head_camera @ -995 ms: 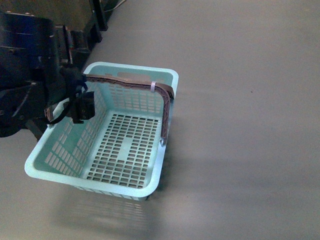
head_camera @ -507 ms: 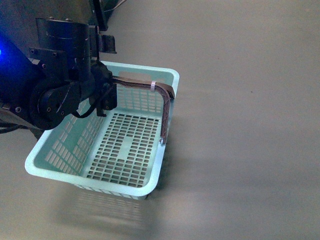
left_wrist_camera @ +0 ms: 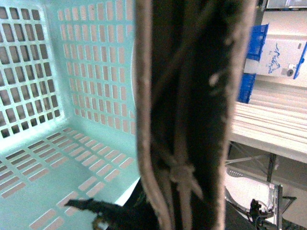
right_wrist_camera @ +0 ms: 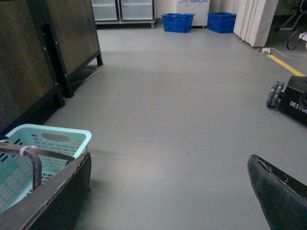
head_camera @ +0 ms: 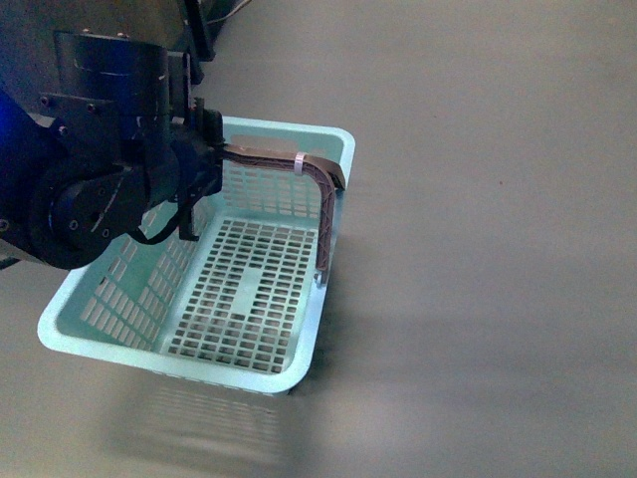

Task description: Pick mango and avocado into basket

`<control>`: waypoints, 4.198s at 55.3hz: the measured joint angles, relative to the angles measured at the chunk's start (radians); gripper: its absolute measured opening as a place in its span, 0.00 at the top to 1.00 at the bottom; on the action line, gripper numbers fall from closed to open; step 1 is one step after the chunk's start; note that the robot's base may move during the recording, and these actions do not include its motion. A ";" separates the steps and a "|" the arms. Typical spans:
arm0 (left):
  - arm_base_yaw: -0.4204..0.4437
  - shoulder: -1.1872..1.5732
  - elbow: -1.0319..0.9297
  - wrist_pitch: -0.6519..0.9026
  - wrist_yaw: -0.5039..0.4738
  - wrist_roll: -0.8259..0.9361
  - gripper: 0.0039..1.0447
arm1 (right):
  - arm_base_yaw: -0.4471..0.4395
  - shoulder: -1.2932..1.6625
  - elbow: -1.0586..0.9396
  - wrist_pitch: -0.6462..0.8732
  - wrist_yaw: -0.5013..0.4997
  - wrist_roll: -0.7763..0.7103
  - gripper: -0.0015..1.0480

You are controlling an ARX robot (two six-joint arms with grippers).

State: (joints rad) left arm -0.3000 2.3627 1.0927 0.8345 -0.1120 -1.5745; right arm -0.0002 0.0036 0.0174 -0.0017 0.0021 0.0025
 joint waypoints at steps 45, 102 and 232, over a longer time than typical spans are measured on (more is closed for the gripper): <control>-0.161 -1.140 -0.523 -0.209 -0.195 0.360 0.95 | 0.000 0.000 0.000 0.000 0.000 0.000 0.08; -0.165 -1.138 -0.525 -0.209 -0.185 0.360 0.95 | 0.000 -0.001 0.000 0.000 0.000 0.000 0.08; -0.168 -1.138 -0.526 -0.210 -0.182 0.360 0.95 | 0.000 -0.001 0.000 0.000 0.001 0.000 0.08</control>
State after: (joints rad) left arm -0.4683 1.2251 0.5667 0.6247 -0.2935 -1.2144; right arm -0.0002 0.0029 0.0174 -0.0013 0.0029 0.0021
